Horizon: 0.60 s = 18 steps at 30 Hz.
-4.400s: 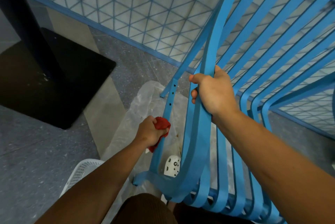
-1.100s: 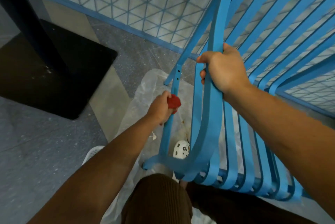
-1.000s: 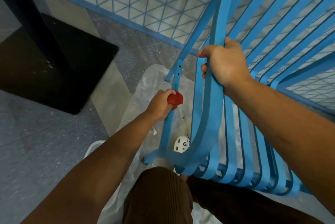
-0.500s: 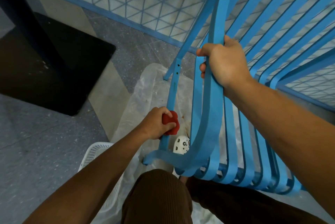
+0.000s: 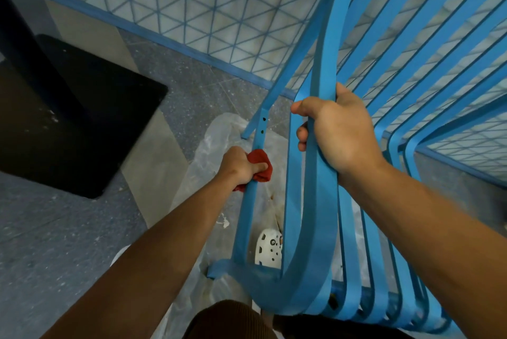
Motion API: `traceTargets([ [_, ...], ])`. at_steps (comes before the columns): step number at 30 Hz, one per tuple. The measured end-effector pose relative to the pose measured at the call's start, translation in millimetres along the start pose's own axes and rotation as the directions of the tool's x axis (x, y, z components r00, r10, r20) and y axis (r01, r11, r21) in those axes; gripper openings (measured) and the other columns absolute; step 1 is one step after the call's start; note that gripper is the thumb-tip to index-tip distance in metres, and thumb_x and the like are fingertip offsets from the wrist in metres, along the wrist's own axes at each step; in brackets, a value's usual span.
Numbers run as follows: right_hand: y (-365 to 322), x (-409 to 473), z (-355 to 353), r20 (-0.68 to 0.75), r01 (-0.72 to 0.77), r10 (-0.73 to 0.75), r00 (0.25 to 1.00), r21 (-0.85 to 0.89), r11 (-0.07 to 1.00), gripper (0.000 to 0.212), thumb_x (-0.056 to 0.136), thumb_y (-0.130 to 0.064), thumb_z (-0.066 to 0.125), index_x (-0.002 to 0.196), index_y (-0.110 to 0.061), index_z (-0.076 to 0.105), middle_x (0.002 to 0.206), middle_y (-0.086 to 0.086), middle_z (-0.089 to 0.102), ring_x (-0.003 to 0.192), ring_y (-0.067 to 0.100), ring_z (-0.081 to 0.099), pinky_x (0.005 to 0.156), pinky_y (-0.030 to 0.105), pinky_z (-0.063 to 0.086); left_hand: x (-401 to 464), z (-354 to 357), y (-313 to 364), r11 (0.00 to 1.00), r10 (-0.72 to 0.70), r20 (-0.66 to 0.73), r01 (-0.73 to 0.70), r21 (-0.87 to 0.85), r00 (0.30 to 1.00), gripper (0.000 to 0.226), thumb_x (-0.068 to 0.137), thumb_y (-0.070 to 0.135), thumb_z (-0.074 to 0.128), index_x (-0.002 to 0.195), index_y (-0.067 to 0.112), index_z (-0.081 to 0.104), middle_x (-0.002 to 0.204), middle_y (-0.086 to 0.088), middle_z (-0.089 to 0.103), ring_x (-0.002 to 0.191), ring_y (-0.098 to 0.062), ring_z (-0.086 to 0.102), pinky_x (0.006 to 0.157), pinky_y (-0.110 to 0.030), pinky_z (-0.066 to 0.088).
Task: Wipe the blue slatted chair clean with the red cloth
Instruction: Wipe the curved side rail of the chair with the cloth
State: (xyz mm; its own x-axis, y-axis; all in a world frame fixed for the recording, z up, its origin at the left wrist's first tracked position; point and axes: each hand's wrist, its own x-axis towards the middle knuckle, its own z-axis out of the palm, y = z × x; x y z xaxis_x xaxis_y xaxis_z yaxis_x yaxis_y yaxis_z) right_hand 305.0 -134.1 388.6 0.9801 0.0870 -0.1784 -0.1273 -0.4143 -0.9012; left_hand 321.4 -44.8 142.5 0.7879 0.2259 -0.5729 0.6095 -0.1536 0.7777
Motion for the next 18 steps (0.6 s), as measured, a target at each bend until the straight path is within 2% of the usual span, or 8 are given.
traceTargets([
  [2, 1, 0, -1, 0.003, 0.006, -0.006, 1.000, 0.000, 1.000, 0.015, 0.091, -0.006, 0.065, 0.102, -0.008, 0.057, 0.070, 0.008, 0.055, 0.046, 0.016, 0.051, 0.048, 0.032, 0.050, 12, 1, 8, 0.999, -0.041, -0.017, 0.040, -0.015, 0.999, 0.050, 0.078, 0.046, 0.085, 0.106, 0.009, 0.065, 0.088, -0.011, 0.072, 0.070, -0.024, 0.072, 0.043, -0.031, 0.057],
  [4, 2, 2, -1, 0.002, 0.011, -0.011, 1.000, -0.011, 1.000, 0.015, 0.090, -0.007, 0.066, 0.102, -0.009, 0.057, 0.067, 0.006, 0.056, 0.046, 0.016, 0.052, 0.049, 0.032, 0.050, 23, 1, 15, 0.998, -0.037, -0.045, 0.034, -0.057, 0.998, 0.050, 0.078, 0.046, 0.085, 0.108, 0.010, 0.067, 0.087, -0.009, 0.073, 0.069, -0.025, 0.074, 0.048, -0.038, 0.061],
  [6, 1, 2, -1, 0.000, 0.014, -0.014, 1.000, -0.031, 0.999, 0.014, 0.089, -0.008, 0.066, 0.100, -0.011, 0.058, 0.064, 0.003, 0.056, 0.046, 0.016, 0.054, 0.050, 0.032, 0.051, 27, -1, 25, 0.994, -0.019, -0.087, 0.009, -0.111, 0.996, 0.051, 0.079, 0.042, 0.085, 0.113, 0.011, 0.063, 0.091, -0.006, 0.072, 0.073, -0.025, 0.074, 0.052, -0.045, 0.063],
  [8, 1, 2, -2, 0.002, 0.015, -0.015, 1.000, -0.039, 0.999, 0.013, 0.089, -0.008, 0.066, 0.096, -0.013, 0.057, 0.063, 0.001, 0.056, 0.045, 0.016, 0.054, 0.050, 0.032, 0.050, 29, -4, 33, 0.989, -0.026, -0.163, 0.001, -0.148, 0.986, 0.057, 0.078, 0.039, 0.086, 0.119, 0.016, 0.053, 0.098, -0.005, 0.067, 0.080, -0.027, 0.072, 0.053, -0.042, 0.062],
  [10, -1, 1, -2, 0.006, 0.011, -0.010, 1.000, -0.046, 0.999, 0.013, 0.089, -0.008, 0.066, 0.097, -0.013, 0.057, 0.062, 0.001, 0.055, 0.045, 0.015, 0.055, 0.051, 0.032, 0.051, 31, -4, 36, 0.996, -0.022, -0.210, 0.003, -0.089, 0.977, 0.067, 0.074, 0.044, 0.088, 0.122, 0.014, 0.052, 0.106, -0.007, 0.069, 0.085, -0.028, 0.072, 0.060, -0.043, 0.063],
  [12, -2, 0, -1, 0.008, 0.007, -0.007, 1.000, -0.052, 0.999, 0.013, 0.089, -0.009, 0.066, 0.098, -0.014, 0.058, 0.060, 0.001, 0.055, 0.046, 0.015, 0.054, 0.052, 0.034, 0.052, 29, -3, 34, 0.999, 0.001, -0.170, 0.005, 0.035, 0.985, 0.069, 0.072, 0.050, 0.087, 0.123, 0.015, 0.056, 0.106, -0.009, 0.072, 0.084, -0.027, 0.072, 0.061, -0.040, 0.063],
  [15, -2, -1, -1, 0.009, 0.000, 0.000, 1.000, -0.035, 0.999, 0.012, 0.090, -0.009, 0.066, 0.096, -0.014, 0.057, 0.057, 0.000, 0.054, 0.048, 0.016, 0.053, 0.054, 0.036, 0.052, 13, -1, 25, 0.989, 0.007, -0.054, 0.001, 0.146, 0.999, 0.072, 0.075, 0.049, 0.085, 0.129, 0.015, 0.051, 0.103, -0.007, 0.067, 0.086, -0.027, 0.071, 0.045, -0.031, 0.052],
  [18, -2, -2, -1, 0.011, 0.001, -0.001, 1.000, -0.036, 0.999, 0.011, 0.091, -0.010, 0.066, 0.097, -0.014, 0.057, 0.054, -0.001, 0.052, 0.047, 0.016, 0.053, 0.053, 0.036, 0.052, 5, -1, 15, 0.987, 0.048, -0.038, -0.041, 0.157, 0.998, 0.065, 0.076, 0.043, 0.086, 0.124, 0.015, 0.052, 0.105, -0.004, 0.064, 0.094, -0.024, 0.067, 0.048, -0.023, 0.043],
])
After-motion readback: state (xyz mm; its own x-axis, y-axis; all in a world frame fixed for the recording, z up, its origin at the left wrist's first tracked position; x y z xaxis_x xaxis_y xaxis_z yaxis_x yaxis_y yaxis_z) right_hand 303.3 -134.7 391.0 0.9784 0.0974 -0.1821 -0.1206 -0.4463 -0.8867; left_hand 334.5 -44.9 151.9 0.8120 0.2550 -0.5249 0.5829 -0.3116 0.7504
